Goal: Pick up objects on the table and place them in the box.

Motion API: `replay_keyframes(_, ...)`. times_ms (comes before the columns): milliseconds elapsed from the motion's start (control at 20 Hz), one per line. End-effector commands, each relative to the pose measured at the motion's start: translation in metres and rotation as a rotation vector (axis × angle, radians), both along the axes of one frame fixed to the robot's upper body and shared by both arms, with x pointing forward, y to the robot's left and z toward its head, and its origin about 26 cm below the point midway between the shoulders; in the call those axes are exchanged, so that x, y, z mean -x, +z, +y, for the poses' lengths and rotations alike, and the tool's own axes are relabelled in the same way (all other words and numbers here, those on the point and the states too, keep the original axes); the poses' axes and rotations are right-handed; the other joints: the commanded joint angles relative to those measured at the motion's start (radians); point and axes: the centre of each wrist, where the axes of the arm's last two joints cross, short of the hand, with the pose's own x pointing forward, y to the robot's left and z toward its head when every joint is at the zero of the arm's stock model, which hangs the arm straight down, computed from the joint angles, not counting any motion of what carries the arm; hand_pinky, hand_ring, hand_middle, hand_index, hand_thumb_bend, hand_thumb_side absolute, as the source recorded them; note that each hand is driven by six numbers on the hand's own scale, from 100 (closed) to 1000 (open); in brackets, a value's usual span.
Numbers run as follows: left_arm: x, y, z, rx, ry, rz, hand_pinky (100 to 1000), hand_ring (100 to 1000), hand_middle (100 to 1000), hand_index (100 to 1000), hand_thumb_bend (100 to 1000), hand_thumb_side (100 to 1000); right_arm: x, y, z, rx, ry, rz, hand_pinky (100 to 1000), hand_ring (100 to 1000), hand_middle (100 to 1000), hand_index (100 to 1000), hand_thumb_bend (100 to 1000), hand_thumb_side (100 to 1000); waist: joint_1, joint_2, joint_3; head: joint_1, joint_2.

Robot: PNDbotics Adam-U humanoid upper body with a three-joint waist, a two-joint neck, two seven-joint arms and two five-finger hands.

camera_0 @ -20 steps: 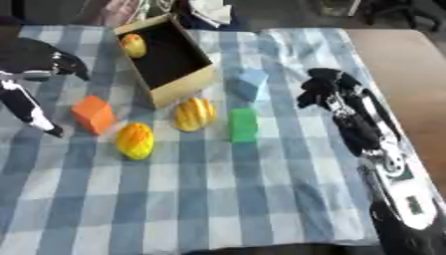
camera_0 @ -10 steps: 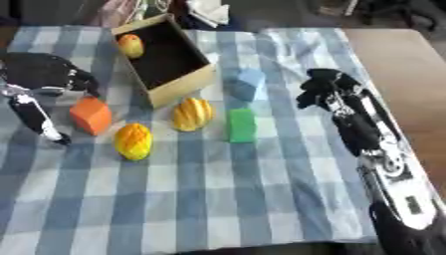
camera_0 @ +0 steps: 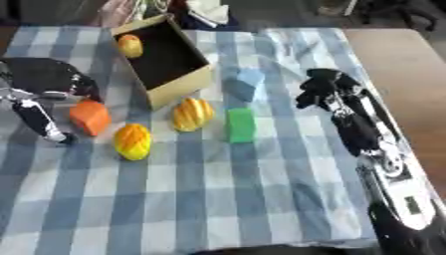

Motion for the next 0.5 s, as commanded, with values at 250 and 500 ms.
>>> replay_keyframes(250, 0.0, 0.016, 0.007, -0.006, -0.027, 0.012, 710, 579, 576, 682, 449, 425, -0.001, 0.008, 0.0, 0.001, 0.001, -0.024, 584, 591, 604, 770, 100, 568, 0.005, -0.016, 0.001, -0.002, 0.005)
replay_keyframes(500, 0.001, 0.03, 0.011, 0.057, -0.038, -0.021, 691, 536, 516, 634, 410, 394, -0.001, 0.008, -0.001, 0.001, 0.0, -0.023, 584, 591, 604, 770, 100, 572, 0.006, -0.017, 0.002, -0.003, 0.005)
